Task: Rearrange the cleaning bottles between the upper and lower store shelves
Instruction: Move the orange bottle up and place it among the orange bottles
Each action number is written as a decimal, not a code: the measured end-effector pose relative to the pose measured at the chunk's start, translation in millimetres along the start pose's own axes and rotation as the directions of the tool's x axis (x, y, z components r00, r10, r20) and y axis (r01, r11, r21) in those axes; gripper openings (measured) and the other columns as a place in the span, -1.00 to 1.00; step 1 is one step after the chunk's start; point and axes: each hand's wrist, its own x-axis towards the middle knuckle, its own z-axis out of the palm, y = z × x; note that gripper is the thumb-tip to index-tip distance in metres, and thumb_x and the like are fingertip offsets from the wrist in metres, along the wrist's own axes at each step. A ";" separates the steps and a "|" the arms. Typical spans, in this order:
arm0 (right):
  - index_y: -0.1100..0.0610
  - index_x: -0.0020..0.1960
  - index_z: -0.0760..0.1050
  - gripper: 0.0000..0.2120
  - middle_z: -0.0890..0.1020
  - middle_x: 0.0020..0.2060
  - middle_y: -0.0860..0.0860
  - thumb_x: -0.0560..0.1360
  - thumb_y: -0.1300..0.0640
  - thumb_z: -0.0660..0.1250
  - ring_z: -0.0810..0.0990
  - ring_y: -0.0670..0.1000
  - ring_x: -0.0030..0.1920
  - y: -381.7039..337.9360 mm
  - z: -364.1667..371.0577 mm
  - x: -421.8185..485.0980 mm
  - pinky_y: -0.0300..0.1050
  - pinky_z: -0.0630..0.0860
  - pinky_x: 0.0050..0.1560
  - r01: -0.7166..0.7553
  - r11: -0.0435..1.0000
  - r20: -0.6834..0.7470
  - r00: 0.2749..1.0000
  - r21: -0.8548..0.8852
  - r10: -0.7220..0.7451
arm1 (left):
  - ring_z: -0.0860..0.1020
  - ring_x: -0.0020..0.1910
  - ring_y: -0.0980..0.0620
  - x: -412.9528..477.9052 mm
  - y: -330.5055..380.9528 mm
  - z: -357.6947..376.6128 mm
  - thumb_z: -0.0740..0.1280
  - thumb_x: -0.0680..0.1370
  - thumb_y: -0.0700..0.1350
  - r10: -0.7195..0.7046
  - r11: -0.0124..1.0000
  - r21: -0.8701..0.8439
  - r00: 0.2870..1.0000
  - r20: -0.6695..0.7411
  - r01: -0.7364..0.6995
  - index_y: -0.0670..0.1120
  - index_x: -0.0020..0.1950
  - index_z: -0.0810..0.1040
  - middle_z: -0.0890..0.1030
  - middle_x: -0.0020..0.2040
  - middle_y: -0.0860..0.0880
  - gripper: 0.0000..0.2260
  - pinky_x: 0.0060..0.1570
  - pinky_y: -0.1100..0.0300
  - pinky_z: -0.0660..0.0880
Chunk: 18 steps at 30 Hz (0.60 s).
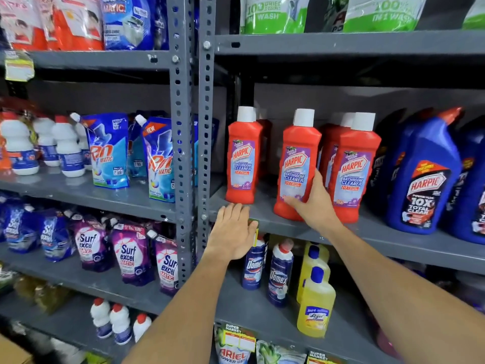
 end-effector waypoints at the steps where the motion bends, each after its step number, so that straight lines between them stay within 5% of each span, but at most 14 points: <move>1: 0.05 0.56 0.12 -0.05 0.53 0.36 0.06 0.33 0.19 0.60 0.52 0.08 0.35 8.3 3.2 -3.2 0.11 0.45 0.39 -0.001 1.000 0.025 1.000 -0.023 0.001 | 0.28 0.42 -0.14 -0.1 0.1 -0.2 0.00 0.63 0.08 -0.002 1.000 -0.002 1.000 -0.004 0.002 -0.18 0.46 0.30 0.40 0.42 -0.14 -0.50 0.49 -0.08 0.07; 4: -0.03 0.55 0.12 -0.03 0.53 0.33 0.01 0.31 0.04 0.60 0.50 0.08 0.34 17.9 5.2 -8.9 0.15 0.46 0.38 -0.029 0.998 0.045 0.998 -0.048 0.031 | 0.28 0.43 -0.14 0.3 0.4 -0.6 0.02 0.65 0.07 -0.009 1.000 -0.001 1.000 -0.013 0.009 -0.17 0.47 0.29 0.39 0.42 -0.13 -0.52 0.49 -0.07 0.06; 9: 0.11 0.51 0.25 -0.17 0.60 0.11 0.05 0.36 0.16 0.60 0.59 0.04 0.09 20.7 -0.5 -5.8 0.02 0.56 0.21 -0.097 0.995 -0.022 0.995 0.028 0.098 | 0.28 0.42 -0.15 -1.2 3.8 -1.8 -0.01 0.63 0.08 -0.017 1.000 -0.007 1.000 -0.019 0.017 -0.19 0.46 0.30 0.39 0.41 -0.14 -0.50 0.49 -0.08 0.07; 18: 0.14 0.43 0.34 -0.29 0.61 0.28 0.11 0.38 0.13 0.60 0.61 0.11 0.25 25.7 9.2 -6.7 0.12 0.53 0.32 -0.083 0.996 -0.008 0.997 -0.035 0.083 | 0.30 0.40 -0.16 -1.9 3.6 -0.3 -0.05 0.60 0.09 -0.035 0.999 -0.012 0.999 -0.019 0.035 -0.19 0.45 0.31 0.41 0.39 -0.15 -0.47 0.48 -0.10 0.09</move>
